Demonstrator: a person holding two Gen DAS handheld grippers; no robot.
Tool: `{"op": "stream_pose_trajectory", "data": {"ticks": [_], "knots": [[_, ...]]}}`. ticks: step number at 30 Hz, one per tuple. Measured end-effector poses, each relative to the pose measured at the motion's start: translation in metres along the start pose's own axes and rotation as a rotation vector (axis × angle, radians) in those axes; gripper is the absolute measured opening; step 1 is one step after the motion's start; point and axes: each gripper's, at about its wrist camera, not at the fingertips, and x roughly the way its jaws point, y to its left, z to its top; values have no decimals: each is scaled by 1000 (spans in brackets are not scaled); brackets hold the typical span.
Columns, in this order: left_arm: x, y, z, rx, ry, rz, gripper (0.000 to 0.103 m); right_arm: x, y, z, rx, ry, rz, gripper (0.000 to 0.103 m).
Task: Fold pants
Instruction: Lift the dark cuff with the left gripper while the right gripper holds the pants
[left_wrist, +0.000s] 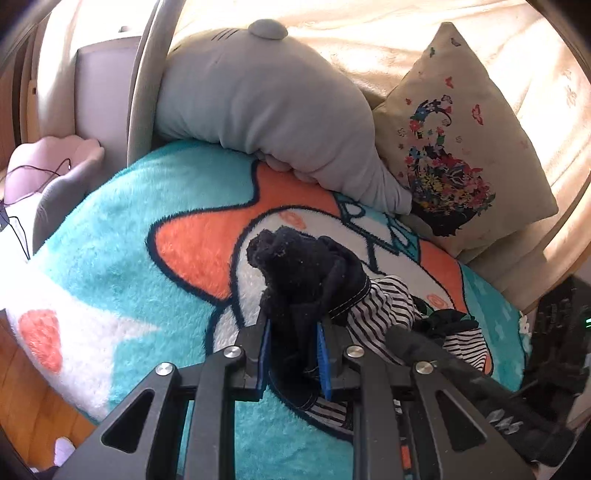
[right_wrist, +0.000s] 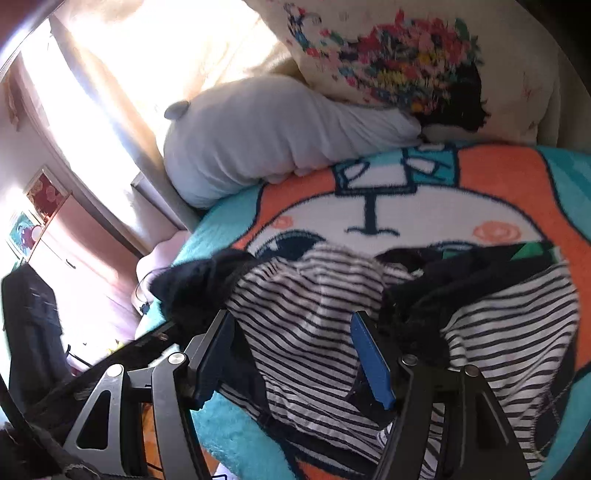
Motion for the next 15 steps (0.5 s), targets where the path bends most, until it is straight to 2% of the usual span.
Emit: {"op": "stream_pose_trajectory", "data": {"ticks": [2,4,6,11,15], "knots": [[-2,-3,-1,7,-6,5,20,4,-1,-3,-10,15,-12,63],[-7,-6,-1,15,-18,2,20,-9,-8,-4,18,-22,53,62],[-12,-12,-2,34,-42,-4,20,-26,-15,-3,39,-66,71,62],[-25,-47,-9,148,-112,21,20,-63,-43,1,108,-131,55,62],[-30,-78,-19,219,-142,-24,20,-85,-60,-7,140,-154,-3,62]]}}
